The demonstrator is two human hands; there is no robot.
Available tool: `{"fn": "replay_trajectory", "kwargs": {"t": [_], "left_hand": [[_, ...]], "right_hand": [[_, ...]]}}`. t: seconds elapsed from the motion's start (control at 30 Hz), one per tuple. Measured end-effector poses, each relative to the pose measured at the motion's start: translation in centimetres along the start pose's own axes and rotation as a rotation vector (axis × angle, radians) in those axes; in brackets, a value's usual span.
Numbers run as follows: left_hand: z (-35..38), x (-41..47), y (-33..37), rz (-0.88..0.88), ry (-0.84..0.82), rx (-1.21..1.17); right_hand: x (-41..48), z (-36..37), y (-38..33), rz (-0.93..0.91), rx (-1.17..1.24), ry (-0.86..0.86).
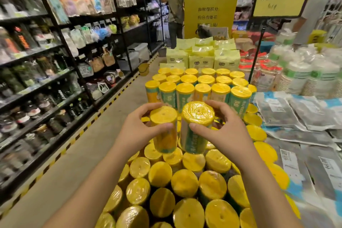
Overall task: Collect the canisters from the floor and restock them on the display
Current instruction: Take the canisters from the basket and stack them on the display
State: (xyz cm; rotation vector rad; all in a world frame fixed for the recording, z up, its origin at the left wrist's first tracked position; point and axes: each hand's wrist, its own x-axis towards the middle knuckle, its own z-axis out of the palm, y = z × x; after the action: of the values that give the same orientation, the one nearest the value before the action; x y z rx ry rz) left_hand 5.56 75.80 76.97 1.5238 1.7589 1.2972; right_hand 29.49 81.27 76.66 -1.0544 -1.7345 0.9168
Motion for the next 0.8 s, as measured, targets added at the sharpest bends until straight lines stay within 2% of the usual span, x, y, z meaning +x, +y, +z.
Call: {"fn": "replay_trajectory", "kwargs": {"t": [0.43,0.8], "left_hand": [[-1.9,14.4,-8.4,-0.142,0.116,0.156],[-0.5,18.6,-11.9,-0.137,0.159,0.144]], "right_hand": [[5.0,4.8,0.7,0.050,-0.041,0.009],[6.6,6.0,3.1,0.098,-0.060,0.018]]}}
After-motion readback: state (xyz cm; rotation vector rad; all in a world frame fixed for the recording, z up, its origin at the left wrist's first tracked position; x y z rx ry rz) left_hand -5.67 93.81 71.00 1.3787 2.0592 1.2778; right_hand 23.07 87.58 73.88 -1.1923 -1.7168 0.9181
